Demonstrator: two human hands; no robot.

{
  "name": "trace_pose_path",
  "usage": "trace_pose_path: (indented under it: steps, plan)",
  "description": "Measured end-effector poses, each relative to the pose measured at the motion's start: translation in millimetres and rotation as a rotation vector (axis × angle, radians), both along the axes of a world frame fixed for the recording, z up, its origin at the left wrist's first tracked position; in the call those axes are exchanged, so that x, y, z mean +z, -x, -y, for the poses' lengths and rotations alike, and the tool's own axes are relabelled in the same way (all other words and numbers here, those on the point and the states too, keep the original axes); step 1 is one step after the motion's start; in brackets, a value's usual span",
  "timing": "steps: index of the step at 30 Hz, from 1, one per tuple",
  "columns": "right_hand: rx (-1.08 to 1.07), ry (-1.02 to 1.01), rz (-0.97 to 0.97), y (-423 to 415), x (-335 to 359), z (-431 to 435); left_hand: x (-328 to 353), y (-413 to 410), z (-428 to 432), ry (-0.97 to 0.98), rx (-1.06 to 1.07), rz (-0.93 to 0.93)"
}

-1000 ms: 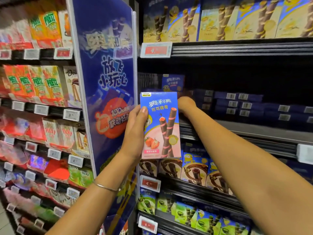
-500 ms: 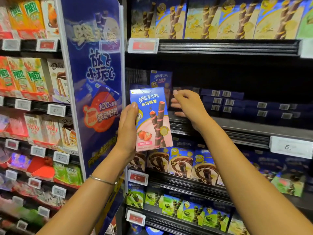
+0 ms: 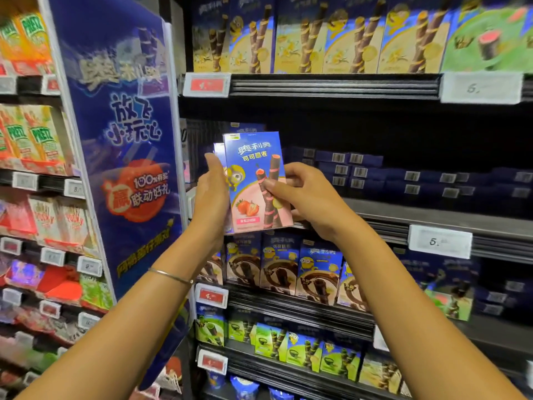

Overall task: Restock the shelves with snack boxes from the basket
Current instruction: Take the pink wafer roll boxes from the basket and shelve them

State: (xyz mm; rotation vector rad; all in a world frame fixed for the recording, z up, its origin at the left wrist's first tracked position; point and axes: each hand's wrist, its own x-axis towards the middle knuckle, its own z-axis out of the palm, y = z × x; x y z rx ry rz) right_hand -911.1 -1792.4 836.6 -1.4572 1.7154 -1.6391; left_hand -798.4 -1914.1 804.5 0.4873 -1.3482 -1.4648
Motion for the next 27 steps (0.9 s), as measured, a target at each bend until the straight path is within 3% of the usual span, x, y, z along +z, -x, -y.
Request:
trace_pose_path:
  steps: [4, 11, 17, 21, 27]
  plan:
    - [0.014, -0.002, 0.052, 9.7, 6.6, -7.1, 0.8, 2.1, 3.9, 0.024, 0.042, 0.073]
    - [-0.034, 0.044, 0.099, 30.6, 16.2, -8.6, 9.5, -6.0, 20.8, 0.052, 0.142, 0.016]
    - [-0.344, 0.115, 0.136, 75.1, 20.5, 20.8, 10.6, -14.0, 33.3, 0.092, 0.171, -0.012]
    - [-0.439, 0.005, 0.097, 92.5, 13.5, 56.2, 10.5, -13.1, 40.5, 0.057, 0.168, -0.037]
    - [-0.567, -0.146, -0.137, 96.7, 14.2, 93.8, 18.4, -7.3, 52.4, 0.080, 0.167, -0.053]
